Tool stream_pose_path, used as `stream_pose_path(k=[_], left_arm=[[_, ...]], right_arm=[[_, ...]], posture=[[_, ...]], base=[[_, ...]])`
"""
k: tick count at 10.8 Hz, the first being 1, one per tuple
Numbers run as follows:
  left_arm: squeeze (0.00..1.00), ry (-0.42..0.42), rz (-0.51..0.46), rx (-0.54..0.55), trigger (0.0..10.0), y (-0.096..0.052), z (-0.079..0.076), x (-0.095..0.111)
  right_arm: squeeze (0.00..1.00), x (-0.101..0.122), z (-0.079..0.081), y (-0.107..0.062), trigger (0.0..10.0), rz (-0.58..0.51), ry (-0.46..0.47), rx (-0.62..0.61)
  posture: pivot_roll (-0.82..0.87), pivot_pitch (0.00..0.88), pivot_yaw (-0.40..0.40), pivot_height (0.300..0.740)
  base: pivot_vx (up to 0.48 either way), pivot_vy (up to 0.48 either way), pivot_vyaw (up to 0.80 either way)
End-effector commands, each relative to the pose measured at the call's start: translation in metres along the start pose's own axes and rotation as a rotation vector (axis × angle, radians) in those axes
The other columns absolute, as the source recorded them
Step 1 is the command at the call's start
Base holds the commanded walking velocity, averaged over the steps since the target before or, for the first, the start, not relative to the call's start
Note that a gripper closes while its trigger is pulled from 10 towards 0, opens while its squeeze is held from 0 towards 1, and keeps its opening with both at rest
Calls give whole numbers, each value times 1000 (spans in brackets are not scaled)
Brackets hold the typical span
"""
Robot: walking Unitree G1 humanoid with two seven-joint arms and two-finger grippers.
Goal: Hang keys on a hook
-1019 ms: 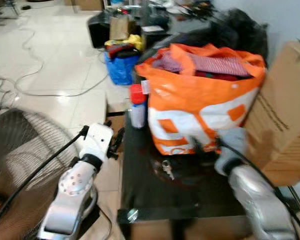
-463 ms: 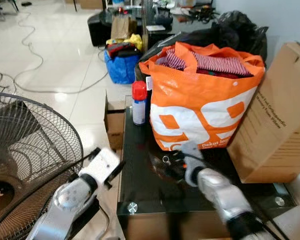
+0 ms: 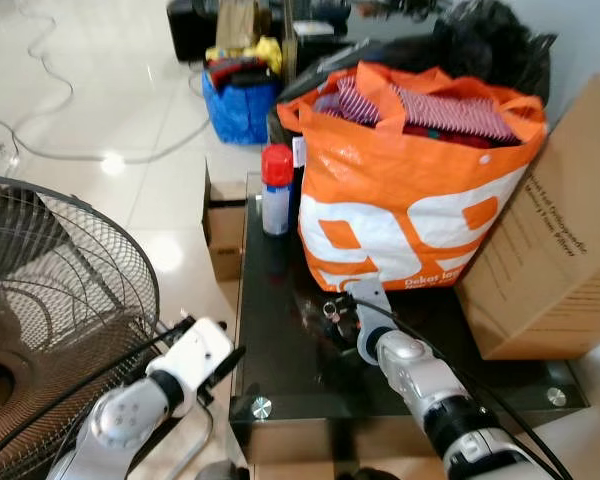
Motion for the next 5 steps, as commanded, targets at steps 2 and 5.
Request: stream_pose_path(k=[2,5], left_arm=[[0,-5,-9,9,10000,-8,3,4],[0,-13,-31,38,10000,-16,9,11]], right_arm=[[0,-2,10,3,10000,-9,23,24],[0,2,14,5,10000,-80,55,22]], posture=[[70,179,-39,740],[78,209,-38,740]], base=[[0,0,0],[0,0,0]])
Point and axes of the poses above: a point about 5 cm out from each wrist's last joint towards the gripper, its own y axis pointing out of the wrist towards the gripper, its own x axis along the axis of the wrist's last joint, z = x × y, the point moved 3 cm from there along y, pointing out of the wrist towards the gripper, and after that the axes turned 14 degrees about y, right-handed, at the moved point
